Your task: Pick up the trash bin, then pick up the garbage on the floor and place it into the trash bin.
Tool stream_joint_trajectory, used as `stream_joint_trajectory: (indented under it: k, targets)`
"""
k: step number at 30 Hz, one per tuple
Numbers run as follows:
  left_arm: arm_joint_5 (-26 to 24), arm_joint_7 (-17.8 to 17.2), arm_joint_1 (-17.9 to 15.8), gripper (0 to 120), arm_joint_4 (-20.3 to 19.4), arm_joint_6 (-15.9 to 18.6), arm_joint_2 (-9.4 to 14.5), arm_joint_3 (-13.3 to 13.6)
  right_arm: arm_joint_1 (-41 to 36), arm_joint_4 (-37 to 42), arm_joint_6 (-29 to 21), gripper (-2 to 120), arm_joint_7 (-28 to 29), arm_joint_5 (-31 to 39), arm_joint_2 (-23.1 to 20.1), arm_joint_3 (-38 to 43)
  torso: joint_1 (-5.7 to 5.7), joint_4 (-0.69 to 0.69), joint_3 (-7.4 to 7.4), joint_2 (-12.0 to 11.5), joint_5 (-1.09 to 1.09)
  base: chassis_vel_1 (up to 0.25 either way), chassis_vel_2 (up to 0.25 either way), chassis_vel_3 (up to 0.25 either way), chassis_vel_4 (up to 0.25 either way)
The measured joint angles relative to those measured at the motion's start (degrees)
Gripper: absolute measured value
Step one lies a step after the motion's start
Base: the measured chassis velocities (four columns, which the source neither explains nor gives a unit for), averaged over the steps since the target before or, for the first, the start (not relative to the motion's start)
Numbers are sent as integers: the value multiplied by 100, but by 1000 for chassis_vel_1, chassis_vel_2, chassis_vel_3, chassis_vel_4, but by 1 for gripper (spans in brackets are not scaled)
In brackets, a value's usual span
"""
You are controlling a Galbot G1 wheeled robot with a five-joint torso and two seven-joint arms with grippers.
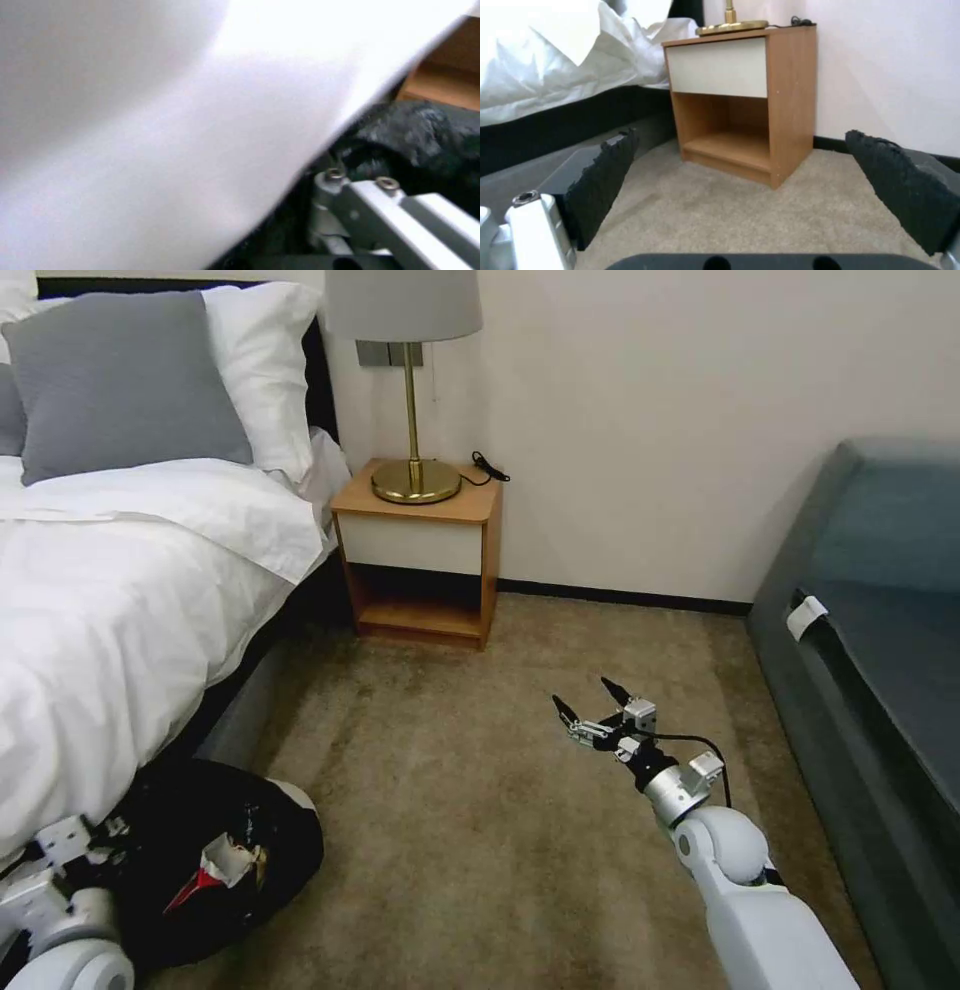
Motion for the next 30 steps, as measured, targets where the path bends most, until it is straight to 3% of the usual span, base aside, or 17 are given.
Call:
stream_joint_trajectory:
  k: [8,13,16,20,21,23,30]
  targets:
    - [10,-93,-515,63,401,378,302,365,-35,-186,97,100,-59,142,-23,110,0,1,0,0,0,0,0,0,0]
    - [4,-90,-744,79,537,407,380,550,-35,-270,119,100,-84,150,-3,117,0,1,0,0,-1,0,0,0,0]
    - [32,99,-743,91,198,408,400,642,-34,-298,130,100,-93,156,2,124,0,1,0,0,0,0,0,0,0]
    - [185,399,-621,100,-271,396,415,695,-39,-253,137,100,-65,208,-5,132,0,1,0,0,2,0,0,0,0]
    - [185,399,-621,100,-271,396,415,695,-39,-253,137,100,-65,208,-5,132,0,1,0,0,2,0,0,0,0]
    - [406,592,-518,100,-742,410,442,761,-32,-113,134,100,135,316,-14,134,0,1,0,0,1,0,0,0,0]
    - [986,898,-435,100,-1531,508,459,1005,1,175,24,100,607,562,15,190,0,0,0,0,1,0,0,0,0]
